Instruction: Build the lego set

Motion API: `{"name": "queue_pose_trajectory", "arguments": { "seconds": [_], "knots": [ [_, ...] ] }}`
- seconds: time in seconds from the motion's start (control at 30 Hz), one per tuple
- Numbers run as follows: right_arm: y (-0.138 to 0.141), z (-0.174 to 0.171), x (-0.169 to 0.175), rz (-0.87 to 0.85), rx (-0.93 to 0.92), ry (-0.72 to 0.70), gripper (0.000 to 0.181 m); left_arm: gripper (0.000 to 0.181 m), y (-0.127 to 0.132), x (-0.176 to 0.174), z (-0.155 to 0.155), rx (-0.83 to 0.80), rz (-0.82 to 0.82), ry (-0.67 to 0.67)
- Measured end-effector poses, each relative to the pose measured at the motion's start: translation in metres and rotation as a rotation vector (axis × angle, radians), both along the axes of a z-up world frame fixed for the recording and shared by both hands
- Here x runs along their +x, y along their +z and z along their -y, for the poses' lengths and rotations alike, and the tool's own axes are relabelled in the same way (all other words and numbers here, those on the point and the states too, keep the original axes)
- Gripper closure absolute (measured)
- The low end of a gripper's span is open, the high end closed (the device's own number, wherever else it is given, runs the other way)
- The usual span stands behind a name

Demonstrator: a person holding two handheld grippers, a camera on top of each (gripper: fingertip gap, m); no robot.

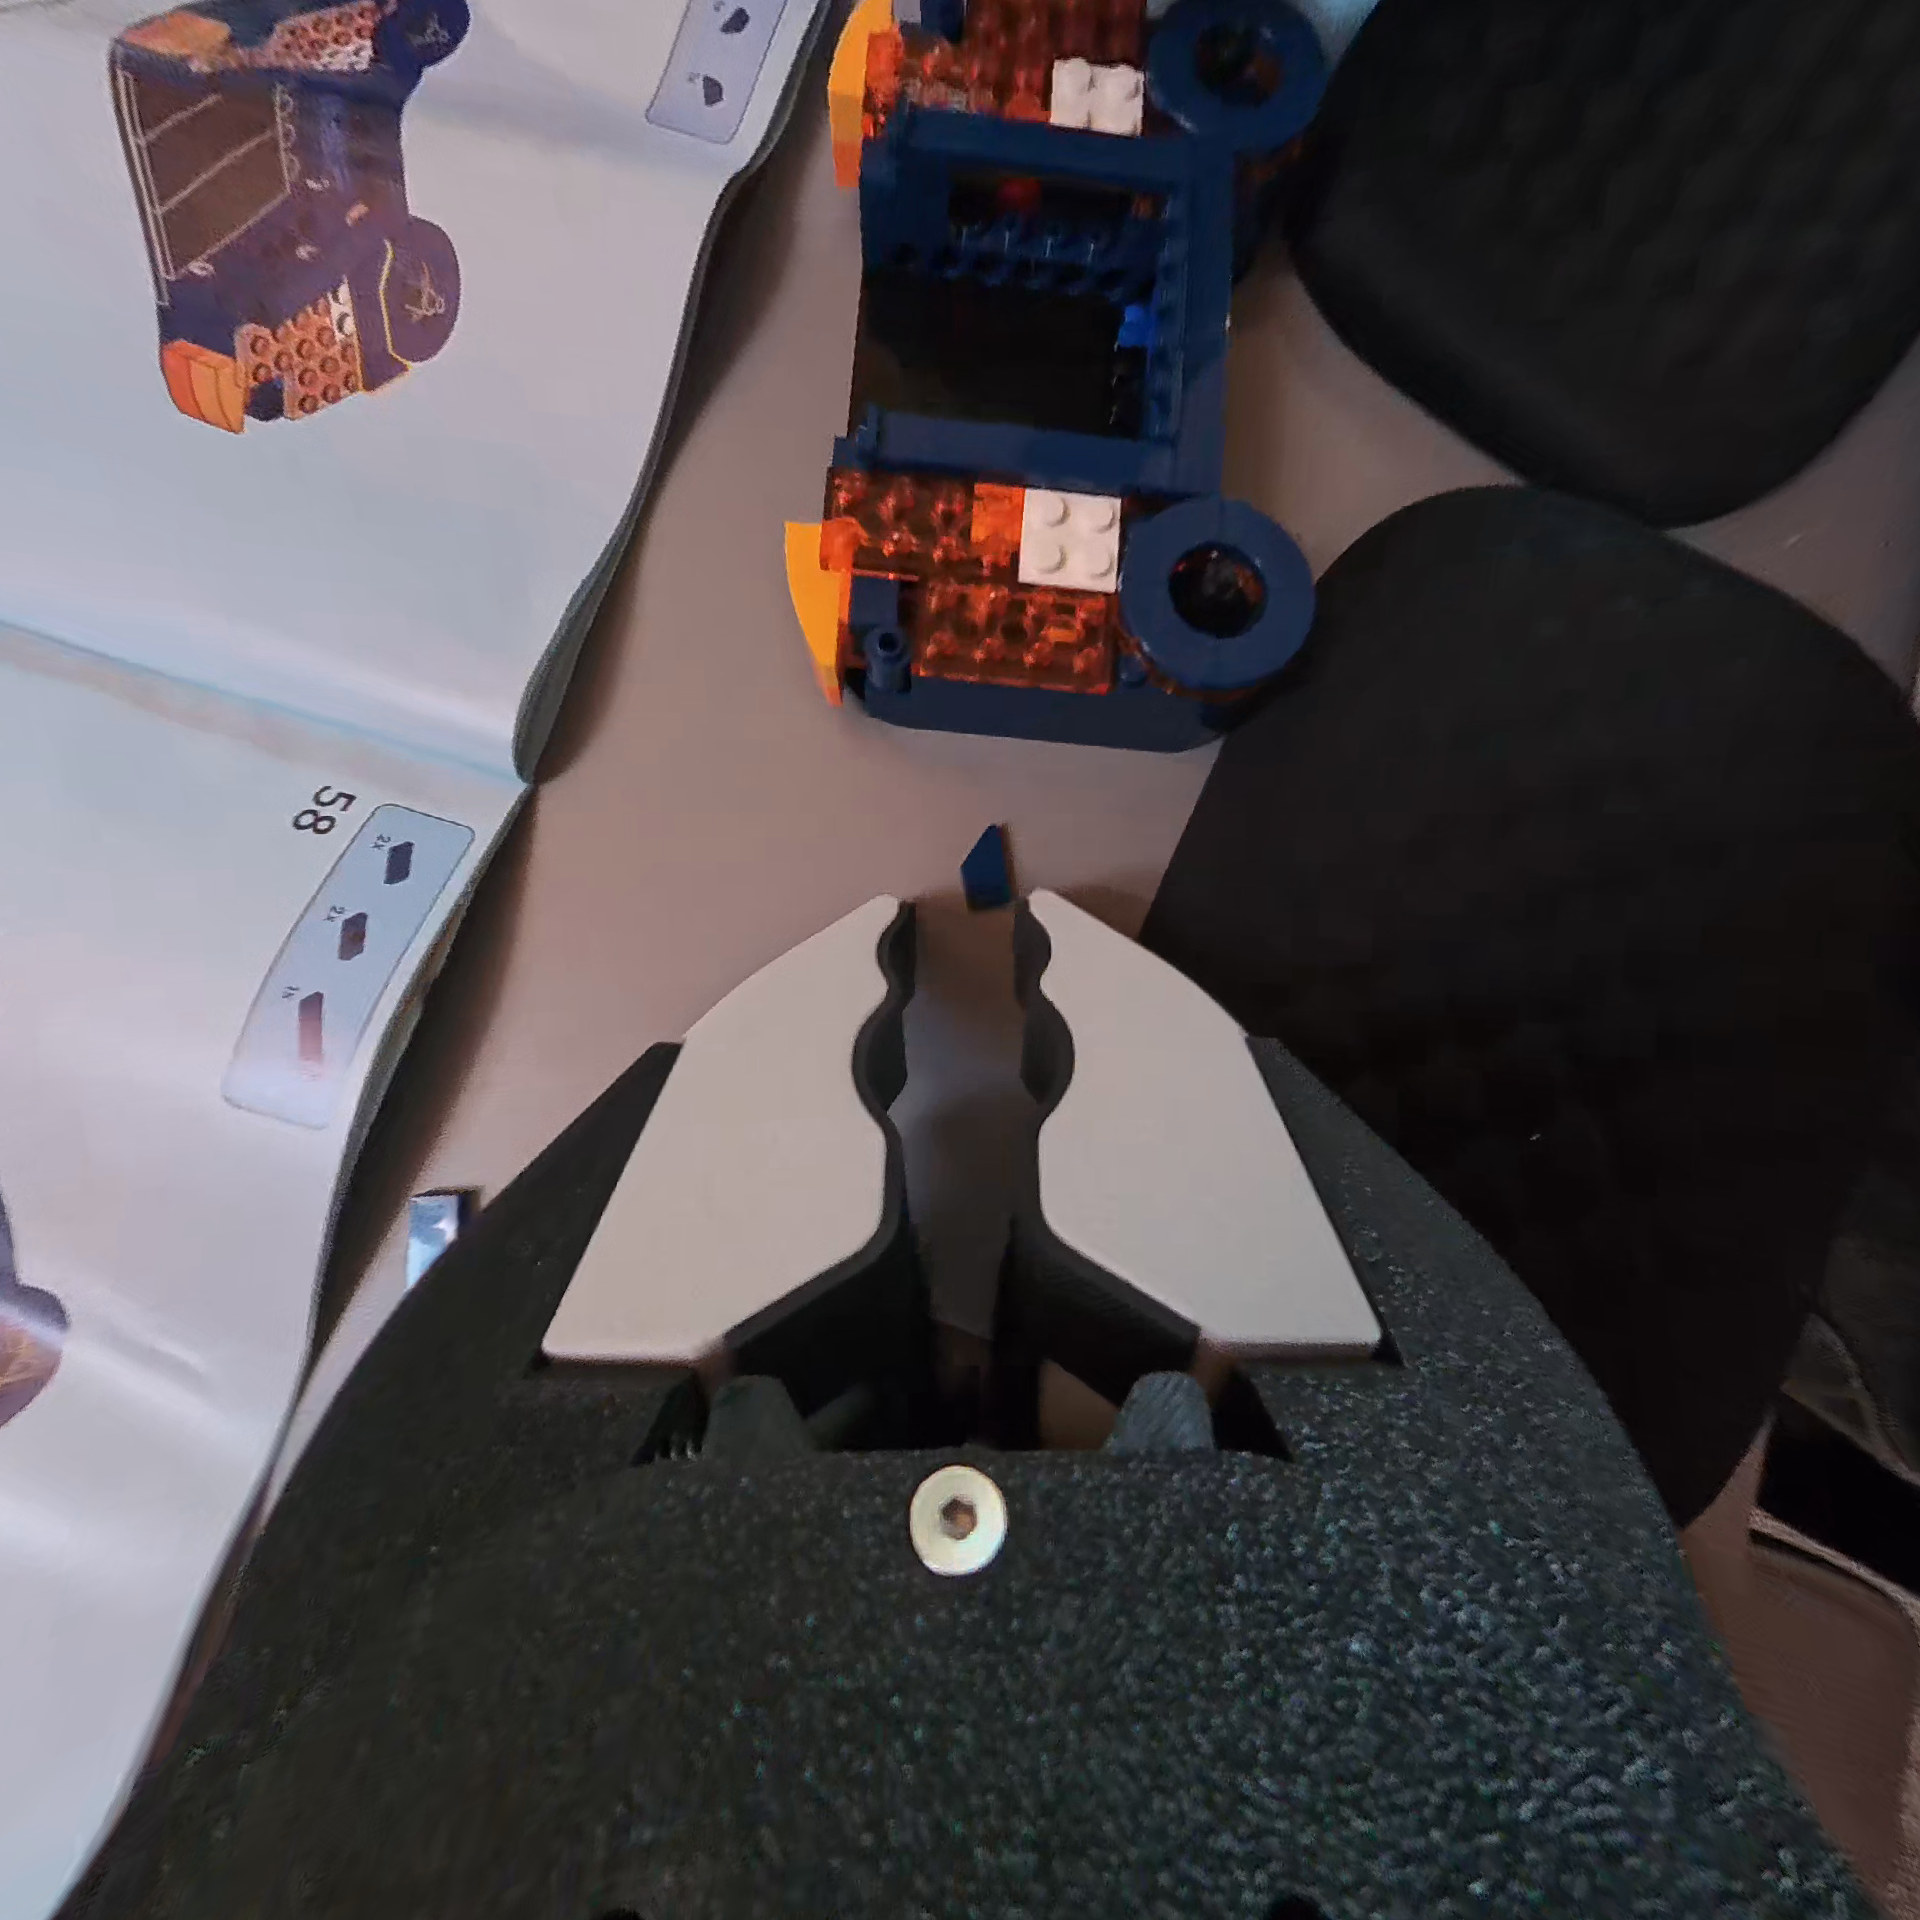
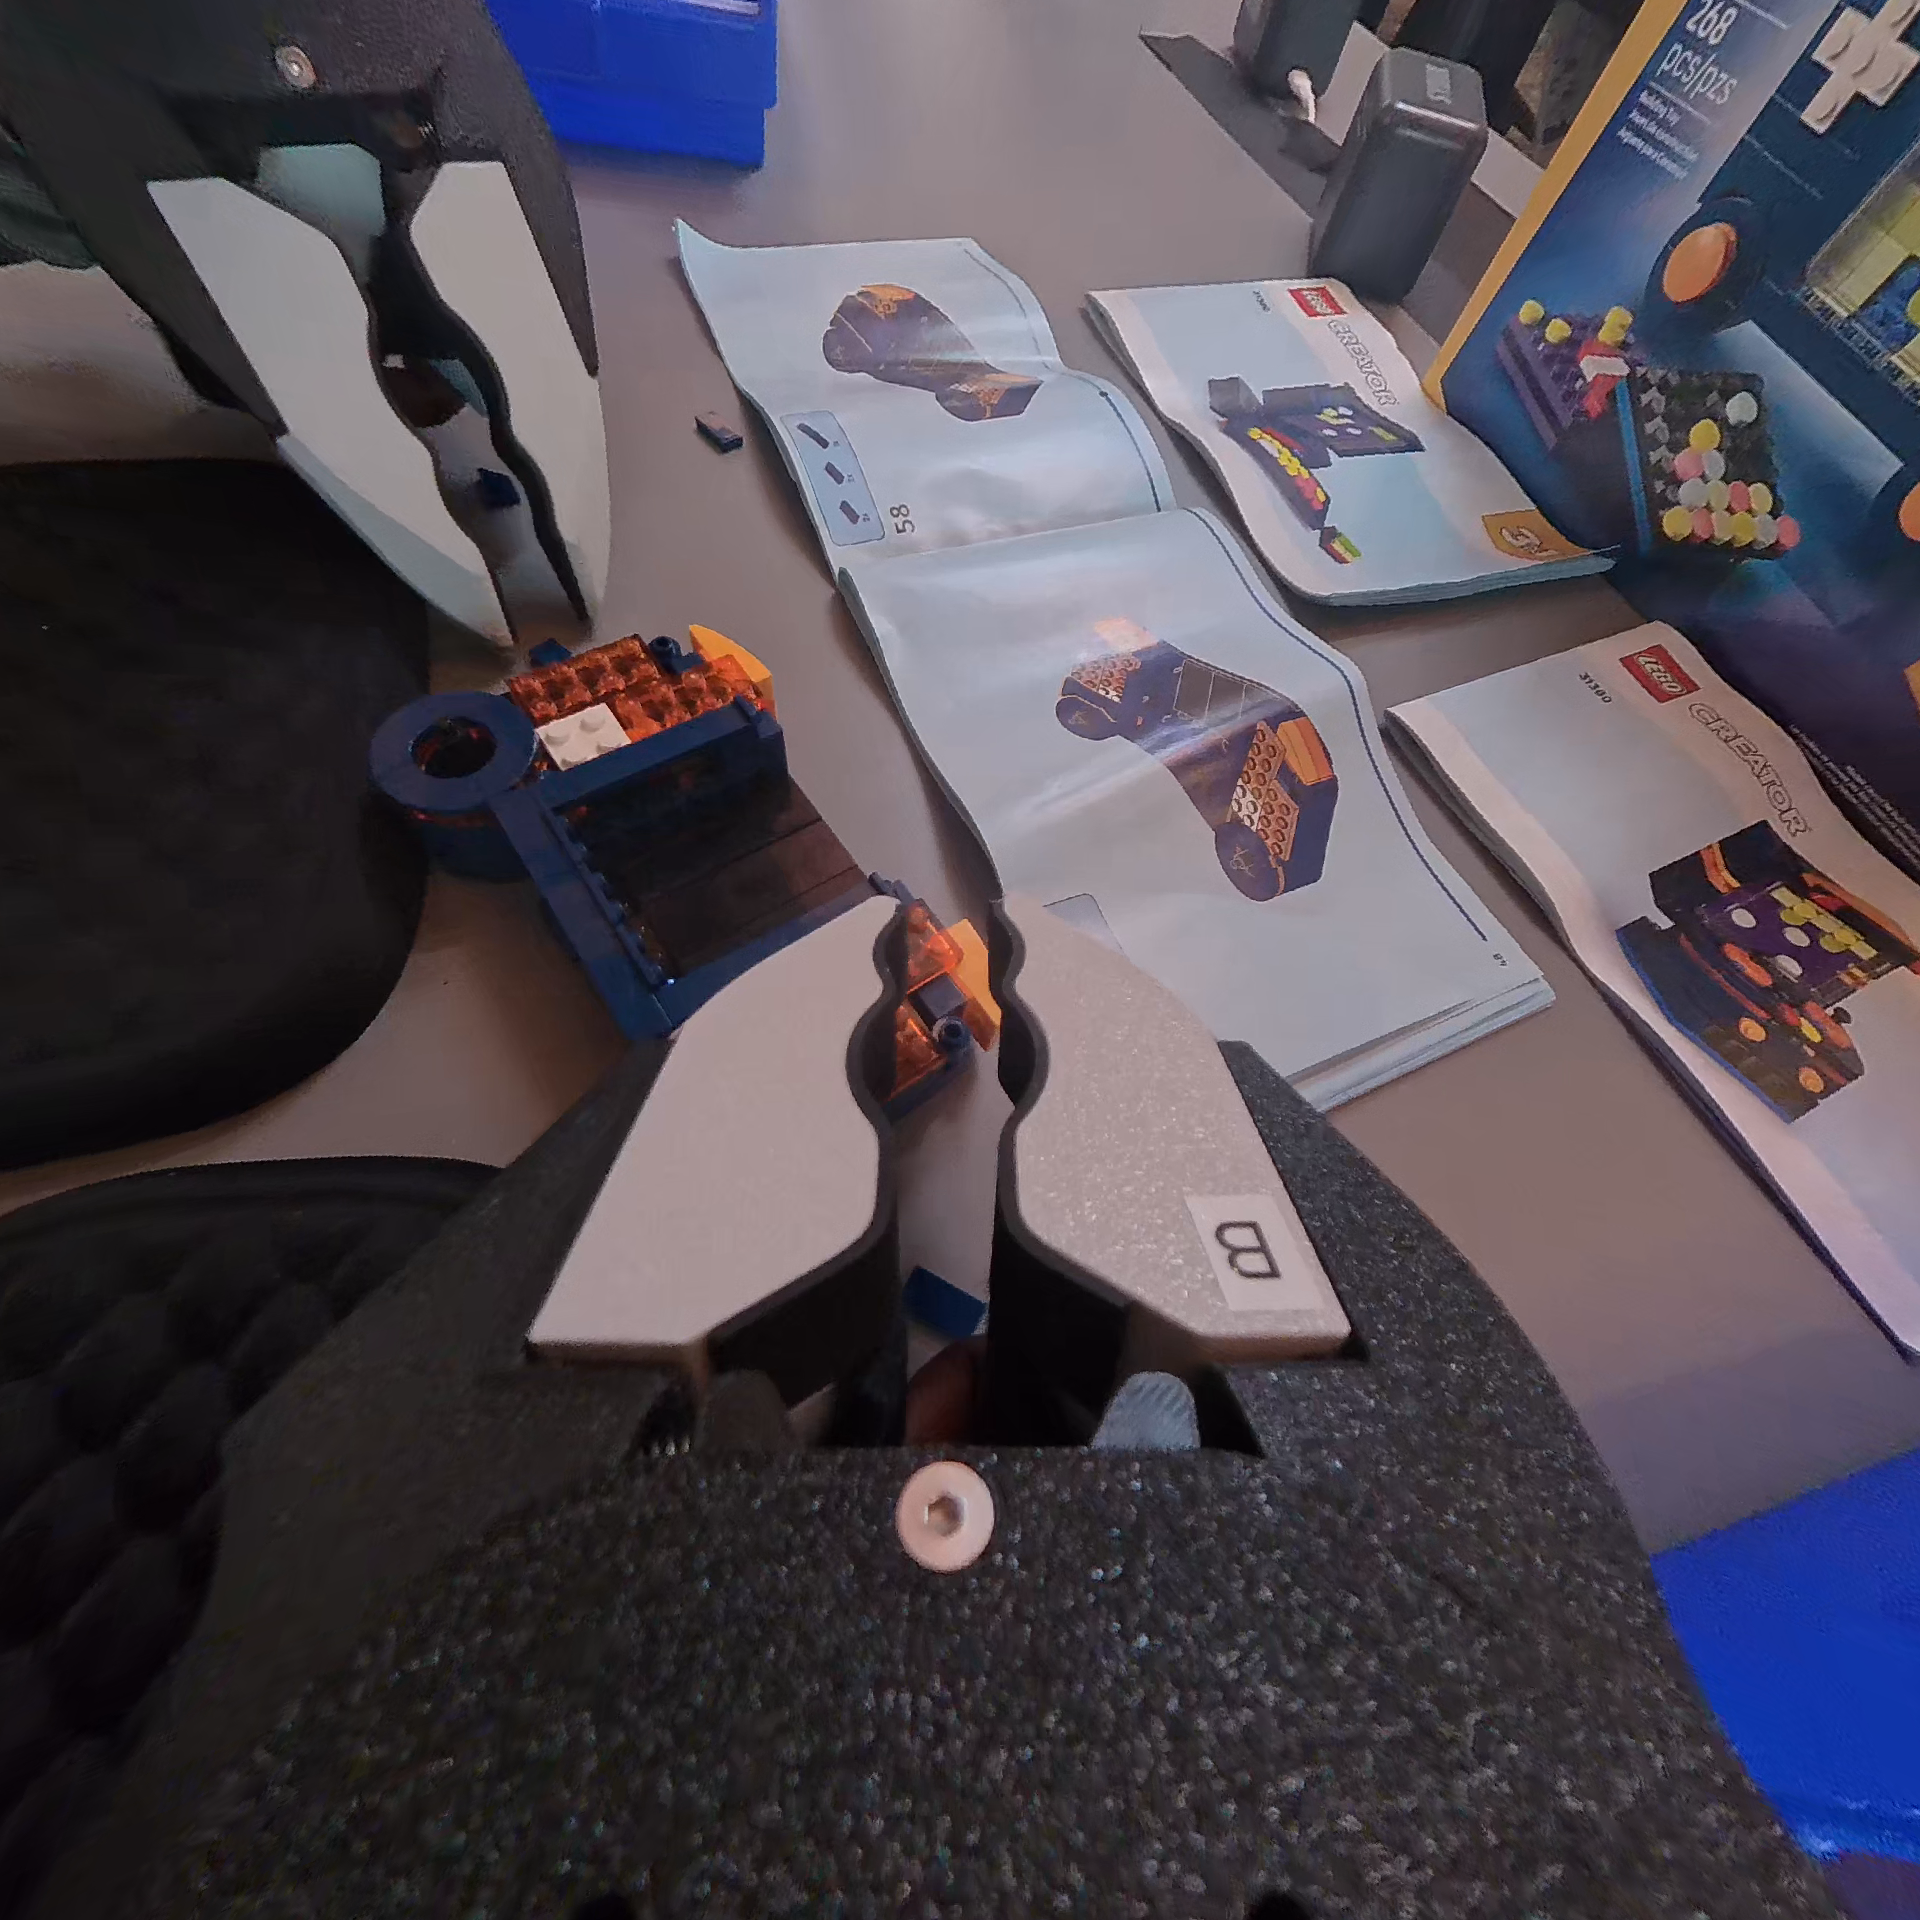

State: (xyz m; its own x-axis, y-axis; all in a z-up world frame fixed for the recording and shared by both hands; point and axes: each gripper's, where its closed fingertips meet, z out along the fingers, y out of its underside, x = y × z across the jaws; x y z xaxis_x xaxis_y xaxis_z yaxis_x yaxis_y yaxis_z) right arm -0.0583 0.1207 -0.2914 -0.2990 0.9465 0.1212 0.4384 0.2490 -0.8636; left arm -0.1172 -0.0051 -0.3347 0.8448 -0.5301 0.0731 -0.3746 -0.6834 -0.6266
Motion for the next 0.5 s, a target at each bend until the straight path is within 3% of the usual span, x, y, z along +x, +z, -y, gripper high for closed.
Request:
{"name": "queue_pose_trajectory", "arguments": {
  "seconds": [0.5],
  "knots": [
    [-0.001,0.0,0.001,0.004,0.001,0.002,0.168,0.17,0.002,0.016,0.007,-0.03,0.034,0.089]
  ]
}}
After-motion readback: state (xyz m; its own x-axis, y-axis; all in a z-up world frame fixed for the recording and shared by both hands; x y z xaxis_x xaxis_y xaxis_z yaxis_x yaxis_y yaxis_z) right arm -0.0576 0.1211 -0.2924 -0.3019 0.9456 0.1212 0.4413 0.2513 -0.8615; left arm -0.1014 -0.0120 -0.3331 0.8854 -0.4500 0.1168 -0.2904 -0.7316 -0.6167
